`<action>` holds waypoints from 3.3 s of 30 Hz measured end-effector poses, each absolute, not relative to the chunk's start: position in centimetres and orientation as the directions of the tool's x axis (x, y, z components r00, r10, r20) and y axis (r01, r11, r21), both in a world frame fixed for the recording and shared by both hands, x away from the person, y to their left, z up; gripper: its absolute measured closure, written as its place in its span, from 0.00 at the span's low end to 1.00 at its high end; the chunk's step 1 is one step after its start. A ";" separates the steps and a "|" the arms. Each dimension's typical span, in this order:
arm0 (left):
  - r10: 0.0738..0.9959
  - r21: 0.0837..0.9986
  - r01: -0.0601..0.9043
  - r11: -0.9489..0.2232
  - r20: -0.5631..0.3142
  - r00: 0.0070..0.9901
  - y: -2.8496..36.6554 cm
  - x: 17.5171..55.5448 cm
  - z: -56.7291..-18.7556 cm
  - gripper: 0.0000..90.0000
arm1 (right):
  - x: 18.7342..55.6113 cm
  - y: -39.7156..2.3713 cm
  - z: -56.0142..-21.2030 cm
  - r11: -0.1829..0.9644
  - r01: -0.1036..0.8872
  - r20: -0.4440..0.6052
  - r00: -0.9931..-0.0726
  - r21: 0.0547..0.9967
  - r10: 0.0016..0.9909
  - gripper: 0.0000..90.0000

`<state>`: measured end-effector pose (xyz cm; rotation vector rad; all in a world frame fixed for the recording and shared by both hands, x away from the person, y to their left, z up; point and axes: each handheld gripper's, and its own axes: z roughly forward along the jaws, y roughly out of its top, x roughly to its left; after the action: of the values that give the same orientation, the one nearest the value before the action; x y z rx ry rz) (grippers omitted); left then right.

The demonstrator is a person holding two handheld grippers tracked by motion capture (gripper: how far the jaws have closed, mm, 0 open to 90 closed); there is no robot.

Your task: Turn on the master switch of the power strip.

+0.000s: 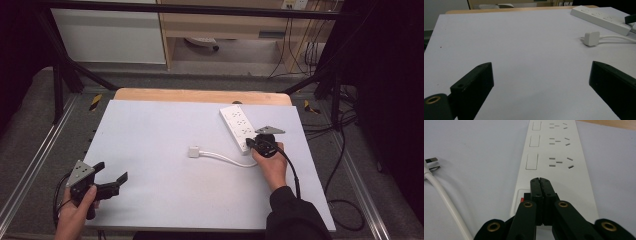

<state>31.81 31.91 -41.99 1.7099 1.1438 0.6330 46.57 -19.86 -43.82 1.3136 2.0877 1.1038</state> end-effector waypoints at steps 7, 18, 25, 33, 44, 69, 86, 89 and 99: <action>0.900 0.906 0.408 -0.110 -0.083 0.428 31.9 31.8 -42.0 0.06 | 46.5 -19.7 -43.8 0.232 0.541 0.050 -0.455 0.809 0.889 1.00; 0.900 0.906 0.408 -0.111 -0.082 0.429 31.9 31.8 -42.0 0.06 | 46.4 -19.6 -44.0 0.231 0.535 0.048 -0.456 0.813 0.889 1.00; 0.900 0.906 0.408 -0.113 -0.081 0.429 31.8 31.8 -42.0 0.06 | 46.4 -19.6 -44.0 0.233 0.526 0.040 -0.456 0.818 0.889 1.00; 0.900 0.906 0.408 -0.114 -0.080 0.429 31.8 31.8 -42.0 0.06 | 46.4 -19.7 -44.3 0.225 0.517 0.044 -0.456 0.826 0.889 1.00; 0.899 0.905 0.409 -0.117 -0.079 0.431 31.8 31.8 -42.0 0.06 | 46.2 -19.7 -44.5 0.221 0.507 0.040 -0.454 0.833 0.890 1.00; 0.900 0.903 0.413 -0.120 -0.077 0.429 31.8 31.8 -42.0 0.06 | 46.1 -19.4 -44.6 0.244 0.493 0.011 -0.458 0.835 0.889 1.00; 0.900 0.903 0.413 -0.120 -0.077 0.429 31.7 31.8 -42.0 0.06 | 46.0 -19.5 -44.7 0.241 0.494 0.013 -0.457 0.835 0.890 1.00; 0.900 0.903 0.413 -0.120 -0.076 0.429 31.7 31.8 -42.0 0.06 | 46.0 -19.5 -44.7 0.233 0.497 0.022 -0.455 0.836 0.890 1.00; 0.901 0.903 0.413 -0.118 -0.078 0.428 31.7 31.8 -42.1 0.06 | 46.0 -19.6 -44.7 0.227 0.500 0.031 -0.456 0.836 0.889 1.00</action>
<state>31.83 31.73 -42.08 1.7182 1.1468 0.6342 45.99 -19.56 -44.68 1.2755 2.0489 1.1311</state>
